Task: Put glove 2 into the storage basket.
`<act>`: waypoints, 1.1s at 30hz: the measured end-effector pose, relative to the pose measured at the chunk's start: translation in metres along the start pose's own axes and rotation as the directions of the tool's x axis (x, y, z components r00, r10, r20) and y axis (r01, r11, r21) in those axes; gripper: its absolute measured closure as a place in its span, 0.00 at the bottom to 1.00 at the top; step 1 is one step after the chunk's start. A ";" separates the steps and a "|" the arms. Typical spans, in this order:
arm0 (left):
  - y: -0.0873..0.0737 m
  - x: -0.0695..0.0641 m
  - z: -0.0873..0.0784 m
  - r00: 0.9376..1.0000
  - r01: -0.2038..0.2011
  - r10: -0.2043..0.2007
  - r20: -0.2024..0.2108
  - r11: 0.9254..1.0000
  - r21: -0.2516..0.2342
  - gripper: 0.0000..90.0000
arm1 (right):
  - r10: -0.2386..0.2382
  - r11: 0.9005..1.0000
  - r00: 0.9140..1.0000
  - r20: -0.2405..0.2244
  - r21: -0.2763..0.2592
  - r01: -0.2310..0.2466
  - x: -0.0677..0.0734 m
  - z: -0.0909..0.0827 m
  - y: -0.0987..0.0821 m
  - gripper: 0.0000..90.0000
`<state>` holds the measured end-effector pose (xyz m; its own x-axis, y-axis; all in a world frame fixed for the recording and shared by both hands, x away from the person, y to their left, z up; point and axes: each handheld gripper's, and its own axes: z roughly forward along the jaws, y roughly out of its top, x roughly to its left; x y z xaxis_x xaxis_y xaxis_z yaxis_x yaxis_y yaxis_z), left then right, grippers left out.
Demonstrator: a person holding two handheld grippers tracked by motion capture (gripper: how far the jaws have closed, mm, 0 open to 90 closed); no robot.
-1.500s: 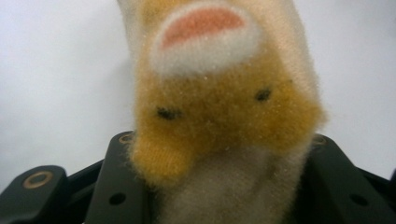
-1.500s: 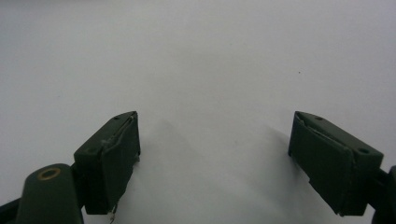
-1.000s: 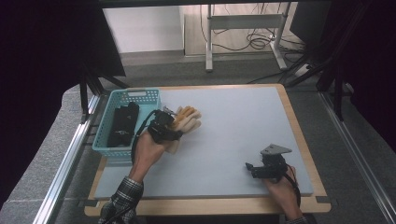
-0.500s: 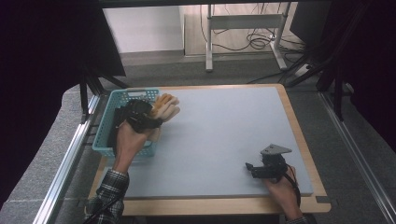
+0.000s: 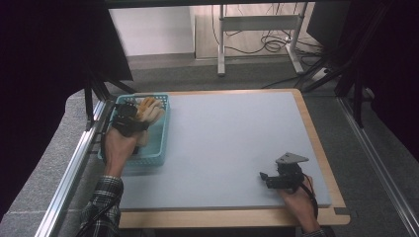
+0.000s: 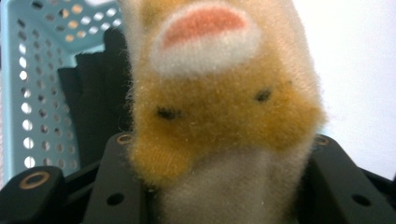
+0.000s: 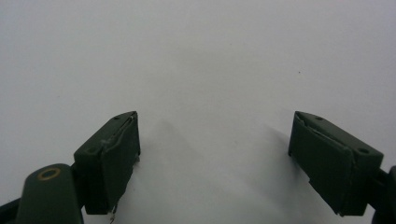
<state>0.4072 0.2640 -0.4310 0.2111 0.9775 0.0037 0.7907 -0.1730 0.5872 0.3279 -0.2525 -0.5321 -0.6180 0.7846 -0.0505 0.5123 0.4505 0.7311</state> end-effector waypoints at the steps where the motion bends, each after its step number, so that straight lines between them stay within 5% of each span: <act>1: 0.000 0.003 0.004 1.000 0.010 -0.009 -0.005 1.000 0.008 0.60 | 0.000 1.000 1.000 0.000 0.000 0.000 0.000 0.000 0.000 0.18; 9: 0.006 0.012 0.036 0.998 0.055 -0.054 -0.015 0.996 0.065 0.59 | 0.000 1.000 1.000 0.000 0.000 0.000 0.000 0.000 0.000 0.18; 17: 0.013 0.006 0.068 0.998 0.064 -0.065 0.005 0.989 0.133 0.57 | 0.000 1.000 1.000 0.000 -0.001 0.000 0.000 0.000 0.000 0.18; 24: 0.017 0.000 0.093 0.996 0.066 -0.077 0.042 0.973 0.220 0.53 | 0.000 1.000 1.000 0.000 -0.001 0.000 0.000 0.000 0.000 0.18; 27: 0.016 0.002 0.102 0.990 0.085 -0.111 0.090 0.964 0.253 0.43 | 0.000 1.000 1.000 0.000 -0.001 0.000 0.000 0.000 0.000 0.18; 30: 0.014 0.004 0.105 0.989 0.091 -0.118 0.084 0.958 0.273 0.30 | 0.000 1.000 1.000 -0.001 -0.001 0.000 0.000 0.000 0.000 0.18; 33: 0.016 0.008 0.098 0.988 0.092 -0.119 0.094 0.962 0.258 0.11 | 0.000 1.000 1.000 0.000 -0.001 0.000 0.000 0.000 0.000 0.18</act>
<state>0.4773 0.2571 -0.5007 0.1681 0.9755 -0.1422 0.9280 -0.1079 0.3567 0.3279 -0.2526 -0.5321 -0.6180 0.7846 -0.0499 0.5119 0.4497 0.7320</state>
